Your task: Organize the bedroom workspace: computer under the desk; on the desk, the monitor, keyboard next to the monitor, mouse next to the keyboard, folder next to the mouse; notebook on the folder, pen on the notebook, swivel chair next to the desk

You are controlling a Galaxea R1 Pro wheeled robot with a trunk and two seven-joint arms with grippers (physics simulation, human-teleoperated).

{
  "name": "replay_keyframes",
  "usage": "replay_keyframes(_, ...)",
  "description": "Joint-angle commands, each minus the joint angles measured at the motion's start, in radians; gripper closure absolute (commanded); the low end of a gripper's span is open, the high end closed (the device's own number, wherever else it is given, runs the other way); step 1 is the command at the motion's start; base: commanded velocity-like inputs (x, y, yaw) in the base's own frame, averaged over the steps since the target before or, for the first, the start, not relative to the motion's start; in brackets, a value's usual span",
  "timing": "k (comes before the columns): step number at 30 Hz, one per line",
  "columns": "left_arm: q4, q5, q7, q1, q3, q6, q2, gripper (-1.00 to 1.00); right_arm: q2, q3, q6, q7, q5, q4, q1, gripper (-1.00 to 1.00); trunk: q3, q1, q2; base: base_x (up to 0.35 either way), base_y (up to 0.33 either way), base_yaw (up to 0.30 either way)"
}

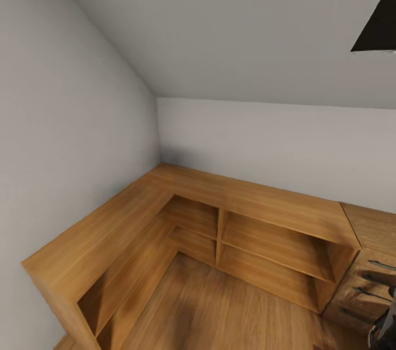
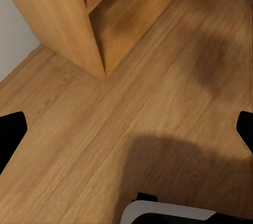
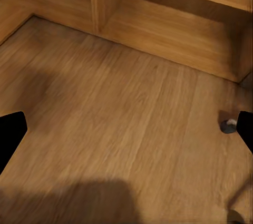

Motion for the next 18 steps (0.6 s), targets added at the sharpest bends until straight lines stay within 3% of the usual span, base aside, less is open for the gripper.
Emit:
replay_keyframes(1, -0.002, 0.006, 0.004, 0.001, -0.008, -0.002, 0.0, -1.0, 0.001, 0.008, -0.001, -0.01, 0.002, 0.002, -0.001, -1.0, -0.001, 0.001, -0.001, 0.235, 0.0, -0.297)
replay_keyframes(10, -0.002, 0.006, 0.004, 0.0, -0.008, 0.0, 0.0, -1.0, 0.001, 0.009, -0.001, -0.01, 0.002, 0.002, -0.001, -1.0, -0.001, 0.001, -0.001, 0.302, 0.002, -0.297)
replay_keyframes(18, -0.002, 0.006, 0.003, 0.0, -0.009, 0.036, 0.0, -1.0, 0.0, 0.01, 0.07, -0.008, 0.006, 0.0, -0.001, -1.0, -0.001, 0.001, -0.001, 0.286, 0.141, -0.297)
